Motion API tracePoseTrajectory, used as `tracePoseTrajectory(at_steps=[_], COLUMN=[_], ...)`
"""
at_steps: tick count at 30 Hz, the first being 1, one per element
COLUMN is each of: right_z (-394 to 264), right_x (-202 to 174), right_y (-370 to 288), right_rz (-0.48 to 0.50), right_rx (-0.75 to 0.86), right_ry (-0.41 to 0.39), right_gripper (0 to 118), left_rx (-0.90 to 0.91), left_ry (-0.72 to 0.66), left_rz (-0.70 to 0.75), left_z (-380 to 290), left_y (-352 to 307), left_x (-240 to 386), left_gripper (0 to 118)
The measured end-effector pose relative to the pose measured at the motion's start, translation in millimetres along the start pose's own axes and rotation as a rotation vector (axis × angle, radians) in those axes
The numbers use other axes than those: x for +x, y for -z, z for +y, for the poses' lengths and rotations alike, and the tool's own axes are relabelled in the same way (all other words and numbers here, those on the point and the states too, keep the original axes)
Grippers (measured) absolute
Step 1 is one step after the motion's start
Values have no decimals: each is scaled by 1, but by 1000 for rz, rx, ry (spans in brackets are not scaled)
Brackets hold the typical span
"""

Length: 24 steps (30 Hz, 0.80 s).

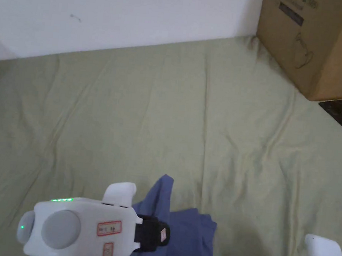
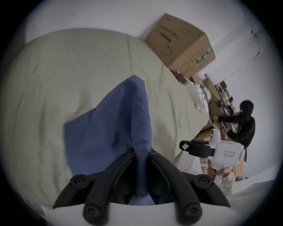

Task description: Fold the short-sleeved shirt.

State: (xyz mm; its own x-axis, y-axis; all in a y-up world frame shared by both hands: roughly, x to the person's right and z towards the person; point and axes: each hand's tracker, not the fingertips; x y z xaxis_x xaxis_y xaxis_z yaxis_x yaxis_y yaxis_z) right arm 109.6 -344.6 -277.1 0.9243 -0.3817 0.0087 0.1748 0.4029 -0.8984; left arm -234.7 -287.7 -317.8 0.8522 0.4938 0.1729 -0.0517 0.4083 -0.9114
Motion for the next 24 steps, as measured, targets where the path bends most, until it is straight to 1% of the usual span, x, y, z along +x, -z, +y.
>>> tracePoseTrajectory(at_steps=[2,3,4,5,6,7,8,9,11,12,13,14,16,17,18,20,22,24], right_z=[-1,-1,-2,-2,-2,-2,-2,-2,-2,-2,-2,-2,-3,-4,-4,-4,-3,-3], right_x=[9,13,16,18,21,23,24,25,25,24,23,20,18,17,16,16,15,15], right_y=[-3,-4,-5,-7,-7,-7,-6,-5,-2,-1,0,1,3,4,5,6,8,10], right_rz=[-3,-8,-12,-20,-26,-29,-34,-36,-35,-32,-30,-35,-38,-36,-33,-29,-28,-33], right_rx=[8,9,9,11,13,12,10,9,2,-7,-13,-18,-21,-22,-23,-25,-29,-34], right_ry=[31,39,43,46,50,53,57,62,64,54,41,26,14,13,14,13,10,13], right_gripper=[0,0,0,0,0,0,0,0,0,0,0,0,0,0,0,0,0,0], left_rx=[-39,-78,-104,-119,-134,-134,-121,-111,-65,-39,-8,25,60,55,68,26,21,-28], left_ry=[-8,-12,-15,-4,13,7,2,-1,-36,-69,-98,-124,-164,-184,-232,-210,-234,-265], left_rz=[-29,-23,-9,-17,-56,-78,-103,-115,-118,-104,-101,-107,-61,-10,44,24,24,-88], left_z=[2,1,1,0,-1,-2,-3,-2,-1,-1,-1,-3,-3,-6,-11,-17,-25,-30], left_y=[27,40,46,52,53,50,46,42,31,22,15,8,2,3,3,14,27,46], left_x=[2,7,10,14,16,24,28,27,17,10,3,-7,-29,-37,-44,-55,-53,-50], left_gripper=[9,11,18,46,72,94,109,109,103,95,82,44,19,8,0,0,0,0])
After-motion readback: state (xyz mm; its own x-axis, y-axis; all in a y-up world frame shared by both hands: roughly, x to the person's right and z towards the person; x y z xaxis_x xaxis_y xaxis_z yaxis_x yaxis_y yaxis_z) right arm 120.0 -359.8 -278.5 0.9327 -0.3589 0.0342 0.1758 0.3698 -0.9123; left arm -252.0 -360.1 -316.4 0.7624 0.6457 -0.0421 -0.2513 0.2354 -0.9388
